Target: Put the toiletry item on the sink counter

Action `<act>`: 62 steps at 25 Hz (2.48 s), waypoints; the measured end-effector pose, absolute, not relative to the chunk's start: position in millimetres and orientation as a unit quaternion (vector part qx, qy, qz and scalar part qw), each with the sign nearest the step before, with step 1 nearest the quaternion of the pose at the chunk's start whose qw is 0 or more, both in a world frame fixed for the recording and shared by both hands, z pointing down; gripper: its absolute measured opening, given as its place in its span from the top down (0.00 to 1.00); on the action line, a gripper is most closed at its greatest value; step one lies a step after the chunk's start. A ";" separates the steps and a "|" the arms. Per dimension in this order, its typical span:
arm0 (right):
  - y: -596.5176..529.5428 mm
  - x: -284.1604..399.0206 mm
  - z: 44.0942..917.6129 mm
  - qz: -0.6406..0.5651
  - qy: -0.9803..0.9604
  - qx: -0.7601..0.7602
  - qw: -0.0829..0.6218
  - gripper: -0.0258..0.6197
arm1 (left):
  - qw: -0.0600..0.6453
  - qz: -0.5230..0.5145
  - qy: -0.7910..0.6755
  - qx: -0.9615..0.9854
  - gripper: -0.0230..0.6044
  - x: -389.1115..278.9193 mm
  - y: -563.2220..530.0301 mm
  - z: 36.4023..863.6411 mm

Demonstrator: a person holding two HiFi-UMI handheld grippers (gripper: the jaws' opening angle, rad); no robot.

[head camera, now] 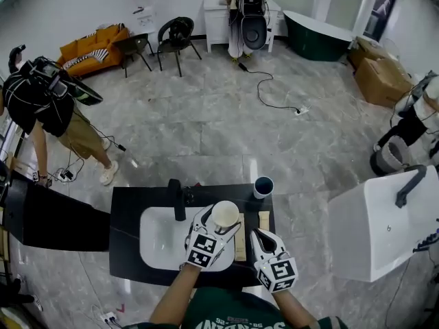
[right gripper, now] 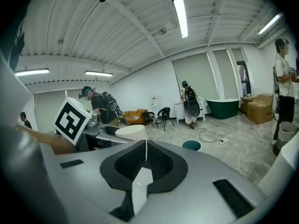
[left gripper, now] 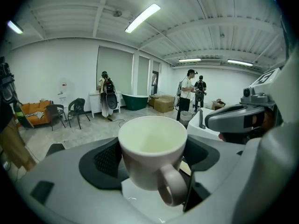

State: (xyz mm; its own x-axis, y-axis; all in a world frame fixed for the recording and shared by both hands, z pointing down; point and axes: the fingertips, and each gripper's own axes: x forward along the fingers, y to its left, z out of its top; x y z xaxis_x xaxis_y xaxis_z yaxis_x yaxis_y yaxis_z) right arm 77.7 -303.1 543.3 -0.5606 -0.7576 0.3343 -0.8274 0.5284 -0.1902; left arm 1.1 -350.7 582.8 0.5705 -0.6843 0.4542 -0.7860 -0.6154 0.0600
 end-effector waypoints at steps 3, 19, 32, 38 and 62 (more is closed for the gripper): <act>-309.1 75.9 552.9 0.173 -0.865 0.458 0.111 0.89 | 0.133 0.202 -0.412 0.878 0.30 2.3 -360.4 594.9; -340.5 88.8 600.0 0.215 -0.841 0.473 0.150 0.89 | 0.147 0.207 -0.413 0.875 0.30 3.1 -427.8 662.1; -348.9 98.8 633.9 0.243 -0.829 0.473 0.174 0.89 | 0.168 0.205 -0.437 0.859 0.30 6.7 -475.0 724.9; -347.5 107.9 642.8 0.253 -0.821 0.480 0.178 0.89 | 0.177 0.204 -0.488 0.830 0.30 10.9 -486.4 745.5; -327.9 120.7 658.5 0.280 -0.805 0.488 0.189 0.89 | 0.162 0.173 -0.611 0.755 0.30 23.1 -496.7 765.9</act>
State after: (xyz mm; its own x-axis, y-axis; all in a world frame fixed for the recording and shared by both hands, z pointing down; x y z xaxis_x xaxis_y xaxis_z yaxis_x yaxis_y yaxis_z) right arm 120.7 -327.9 658.5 -0.4525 -0.6802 0.5767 -0.8912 0.3671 -0.2664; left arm 23.1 -496.7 765.9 0.1938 -0.8664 0.4602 -0.9790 -0.2011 0.0335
